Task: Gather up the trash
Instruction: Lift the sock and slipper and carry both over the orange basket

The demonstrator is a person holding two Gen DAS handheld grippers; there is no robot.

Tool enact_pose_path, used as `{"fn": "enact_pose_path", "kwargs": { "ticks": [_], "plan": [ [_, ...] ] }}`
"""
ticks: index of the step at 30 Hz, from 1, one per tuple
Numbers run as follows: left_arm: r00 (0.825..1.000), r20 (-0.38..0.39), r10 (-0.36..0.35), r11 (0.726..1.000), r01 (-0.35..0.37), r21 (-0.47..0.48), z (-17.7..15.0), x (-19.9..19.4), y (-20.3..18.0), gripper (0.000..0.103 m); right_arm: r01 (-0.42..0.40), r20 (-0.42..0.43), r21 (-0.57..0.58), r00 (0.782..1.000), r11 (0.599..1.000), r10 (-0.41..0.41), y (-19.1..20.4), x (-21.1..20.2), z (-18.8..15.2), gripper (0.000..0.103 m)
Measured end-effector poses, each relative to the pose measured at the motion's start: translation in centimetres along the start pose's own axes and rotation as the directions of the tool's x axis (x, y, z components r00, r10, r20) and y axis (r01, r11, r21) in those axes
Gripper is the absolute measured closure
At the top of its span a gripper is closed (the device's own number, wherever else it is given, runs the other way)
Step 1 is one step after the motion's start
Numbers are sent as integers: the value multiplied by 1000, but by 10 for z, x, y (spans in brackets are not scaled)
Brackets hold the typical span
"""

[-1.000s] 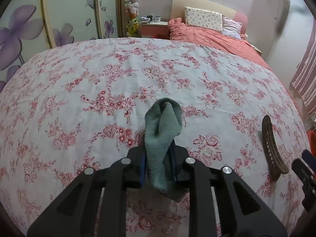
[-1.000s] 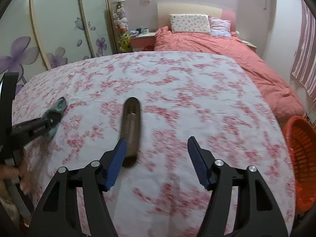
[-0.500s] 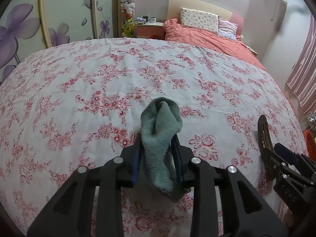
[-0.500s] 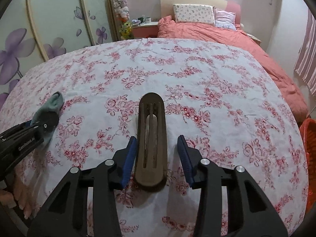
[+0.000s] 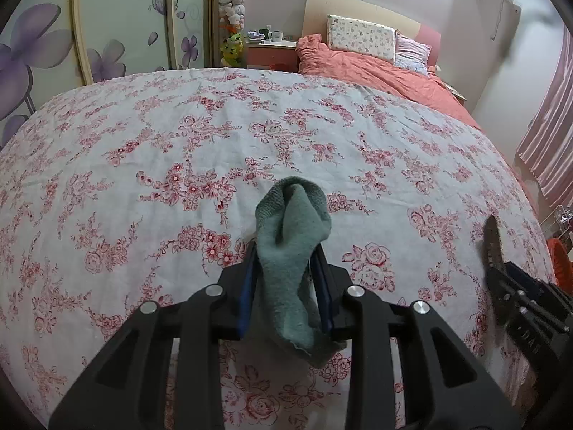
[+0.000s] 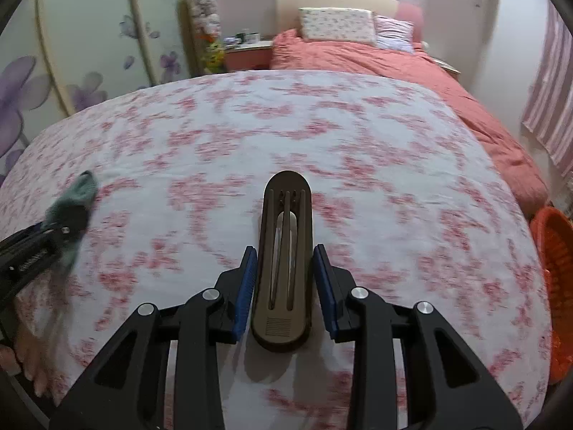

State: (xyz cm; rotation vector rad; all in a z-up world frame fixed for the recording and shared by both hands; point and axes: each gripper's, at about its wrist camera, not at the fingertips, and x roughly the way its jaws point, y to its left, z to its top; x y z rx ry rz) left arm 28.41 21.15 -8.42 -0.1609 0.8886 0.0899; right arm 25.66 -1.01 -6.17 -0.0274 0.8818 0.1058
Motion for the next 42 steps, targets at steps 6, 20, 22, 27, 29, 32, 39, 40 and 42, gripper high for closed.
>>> {"fn": "enact_pose_path", "kwargs": {
  "ticks": [6, 20, 22, 27, 29, 32, 39, 40, 42],
  "plan": [
    [1000, 0, -3, 1000, 3, -2, 0, 0, 1, 72, 38, -2, 64, 999, 997, -38, -32, -1, -2, 70],
    [997, 12, -72, 995, 73, -68, -2, -2, 14, 72, 25, -3, 81, 1000, 996, -24, -39, 0, -3, 68],
    [997, 13, -71, 995, 72, -70, -2, -3, 14, 72, 22, -3, 83, 1000, 996, -22, -40, -1, -4, 68],
    [998, 12, -63, 996, 64, -66, -1, -2, 12, 72, 22, -3, 86, 1000, 996, -21, -40, -2, -5, 68],
    [998, 12, -66, 995, 67, -67, -1, -3, 13, 72, 21, -3, 88, 1000, 996, -21, -41, -3, -5, 68],
    [997, 13, -70, 995, 71, -71, -1, -3, 14, 72, 22, -3, 87, 1000, 996, -21, -41, -3, -5, 68],
    [998, 10, -59, 997, 60, -54, -3, -4, 12, 83, 18, -2, 41, 1000, 999, -18, -41, -5, -7, 70],
    [998, 8, -64, 996, 65, -54, -5, -5, 12, 86, 14, -1, 39, 1000, 999, -14, -43, -7, -8, 70],
    [998, 9, -70, 996, 70, -54, -7, -8, 11, 88, 4, 0, 45, 1000, 999, -4, -47, -10, -12, 70]
  ]
}}
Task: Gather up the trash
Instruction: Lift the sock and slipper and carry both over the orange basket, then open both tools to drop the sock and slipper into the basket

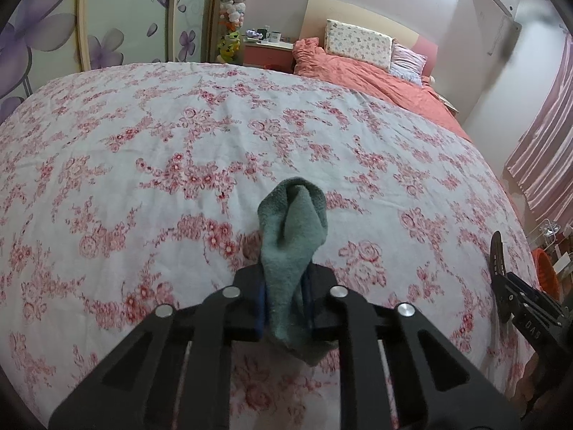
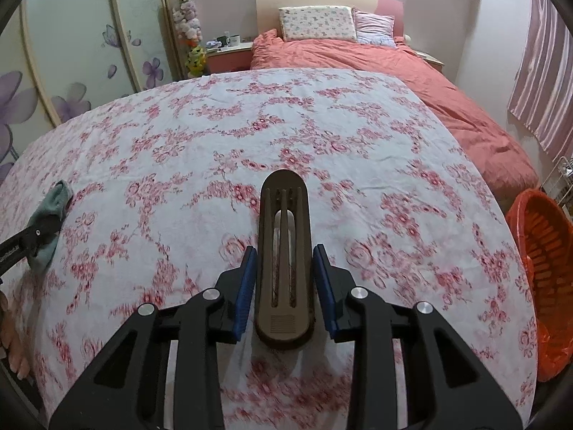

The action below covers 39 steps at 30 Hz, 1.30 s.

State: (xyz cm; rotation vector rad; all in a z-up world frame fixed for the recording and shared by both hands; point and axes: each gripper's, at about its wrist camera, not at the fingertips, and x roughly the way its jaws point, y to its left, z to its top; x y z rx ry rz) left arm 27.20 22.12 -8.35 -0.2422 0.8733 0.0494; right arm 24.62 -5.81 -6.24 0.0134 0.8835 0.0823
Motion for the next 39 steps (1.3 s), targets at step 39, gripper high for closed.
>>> {"fn": "enact_pose_path", "kwargs": {
  "ticks": [39],
  "plan": [
    [832, -127, -540, 746, 543, 386, -55, -77, -373, 91, 94, 256, 461, 938, 883, -233, -264, -138, -36, 70]
  ]
}}
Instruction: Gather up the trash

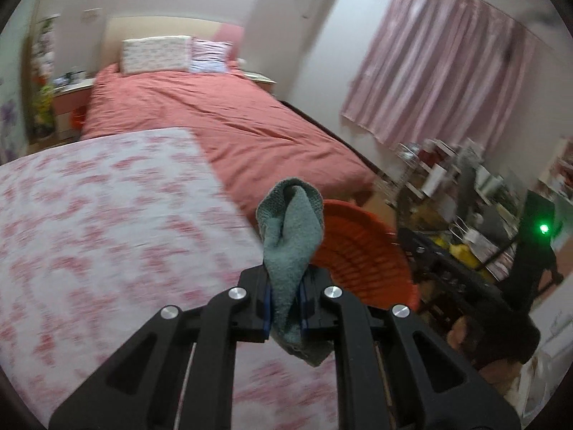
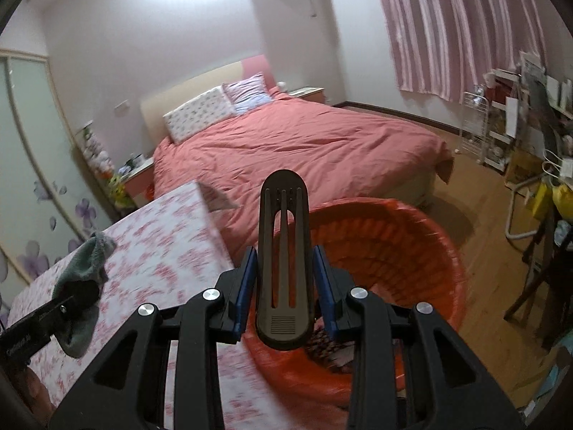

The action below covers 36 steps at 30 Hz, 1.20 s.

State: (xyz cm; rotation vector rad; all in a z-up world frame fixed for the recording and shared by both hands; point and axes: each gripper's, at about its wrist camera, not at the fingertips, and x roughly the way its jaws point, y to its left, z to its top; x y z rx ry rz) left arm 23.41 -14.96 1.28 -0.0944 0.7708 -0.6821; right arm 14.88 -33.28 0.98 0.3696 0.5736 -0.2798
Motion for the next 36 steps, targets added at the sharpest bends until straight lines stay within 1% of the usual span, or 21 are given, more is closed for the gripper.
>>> {"fn": "enact_pose_path", "kwargs": {
  "ticks": [3, 5, 7, 8, 10, 12, 16, 17, 19, 20, 22, 24, 25, 27, 28, 31, 34, 36],
  "plan": [
    [999, -31, -39, 998, 41, 47, 1, 28, -31, 90, 6, -1, 34, 1000, 999, -6, -16, 8, 5, 70],
    [997, -59, -47, 996, 51, 71, 1, 49, -48, 84, 2, -6, 60, 1000, 998, -2, -31, 14, 9, 70],
    [996, -80, -38, 996, 45, 82, -1, 66, -55, 63, -4, -19, 82, 1000, 997, 5, -43, 23, 12, 68],
    [996, -88, -23, 996, 31, 88, -3, 75, -58, 60, -4, -22, 91, 1000, 996, 6, -50, 24, 12, 65],
    [994, -111, -5, 995, 15, 94, -6, 91, -61, 57, -4, -29, 113, 1000, 994, 7, -58, 27, 12, 47],
    [991, -135, 18, 996, -6, 92, -10, 99, -60, 54, -8, -28, 122, 1000, 992, 11, -62, 25, 8, 44],
    [989, -134, 58, 995, -45, 92, -18, 91, -47, 46, 9, -16, 105, 1000, 994, -7, -63, 12, -2, 36],
    [990, -124, 70, 993, -58, 99, -21, 85, -44, 43, 17, -10, 97, 1000, 995, -16, -61, 8, -4, 34],
    [991, -84, 107, 989, -97, 113, -25, 67, -37, 30, 42, 25, 69, 999, 997, -44, -54, -7, -9, 24],
    [990, -60, 125, 986, -117, 118, -29, 54, -33, 27, 53, 37, 57, 998, 997, -55, -52, -8, -7, 21],
    [987, -13, 160, 980, -157, 125, -37, 30, -26, 16, 86, 81, 23, 993, 996, -87, -43, -24, -12, 9],
    [977, 35, 208, 969, -211, 125, -45, 3, -18, 9, 132, 127, -9, 983, 991, -129, -31, -44, -19, 3],
    [970, 60, 237, 963, -243, 120, -50, -11, -13, 6, 147, 145, -26, 979, 989, -142, -26, -53, -22, 3],
    [955, 100, 279, 951, -289, 106, -56, -34, -8, 4, 174, 169, -67, 972, 982, -161, -11, -67, -26, 3],
    [945, 123, 303, 944, -315, 97, -62, -48, -4, 4, 187, 184, -91, 968, 978, -168, -4, -75, -29, 3],
    [918, 156, 364, 923, -378, 75, -72, -76, 4, 4, 214, 239, -135, 955, 967, -178, 12, -93, -36, 2],
    [888, 184, 420, 900, -434, 37, -91, -106, 11, 4, 214, 289, -149, 943, 965, -165, 23, -111, -48, 2],
    [878, 198, 436, 893, -449, 21, -102, -121, 13, 4, 226, 323, -145, 931, 963, -169, 28, -123, -59, 2]
  ]
}}
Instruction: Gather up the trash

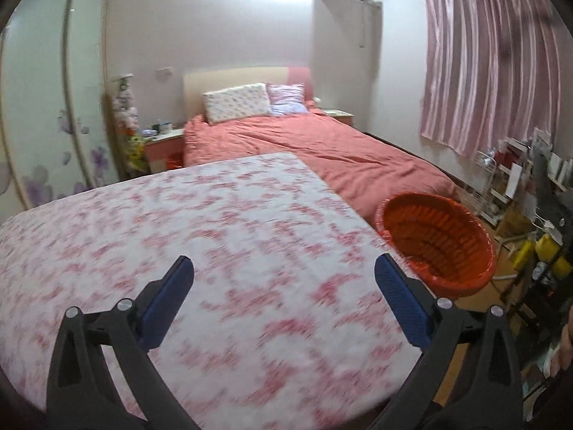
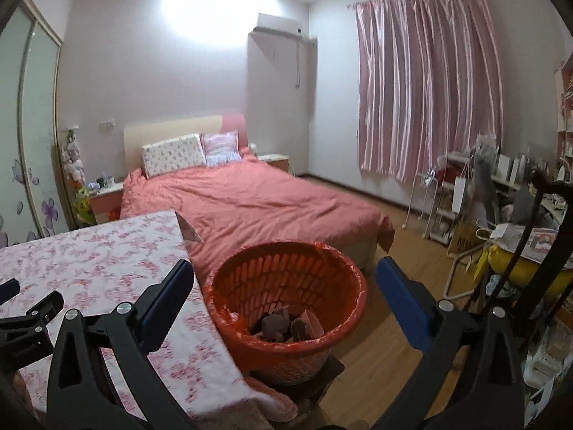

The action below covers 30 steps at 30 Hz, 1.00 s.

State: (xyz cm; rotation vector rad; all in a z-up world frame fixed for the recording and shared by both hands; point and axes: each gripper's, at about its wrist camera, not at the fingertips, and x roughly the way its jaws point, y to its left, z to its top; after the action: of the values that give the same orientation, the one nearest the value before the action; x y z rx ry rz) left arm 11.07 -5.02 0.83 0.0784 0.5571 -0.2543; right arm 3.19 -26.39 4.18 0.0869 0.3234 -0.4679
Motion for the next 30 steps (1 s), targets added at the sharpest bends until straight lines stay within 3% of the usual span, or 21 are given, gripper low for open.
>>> {"fn": "enact_pose_path", "kwargs": {
  "ticks": [8, 17, 30],
  "plan": [
    [998, 30, 53, 997, -52, -59, -31, -47, 21, 4, -24, -32, -32, 999, 999, 23, 15, -27, -16, 2],
    [987, 58, 148, 985, -142, -94, -46, -75, 24, 4, 44, 0, -63, 999, 997, -44, 35, -52, -30, 2],
    [988, 1, 152, 978, -151, -143, -61, -80, 32, 4, 34, -152, -25, 988, 999, -38, 39, -50, -46, 2]
  ]
}}
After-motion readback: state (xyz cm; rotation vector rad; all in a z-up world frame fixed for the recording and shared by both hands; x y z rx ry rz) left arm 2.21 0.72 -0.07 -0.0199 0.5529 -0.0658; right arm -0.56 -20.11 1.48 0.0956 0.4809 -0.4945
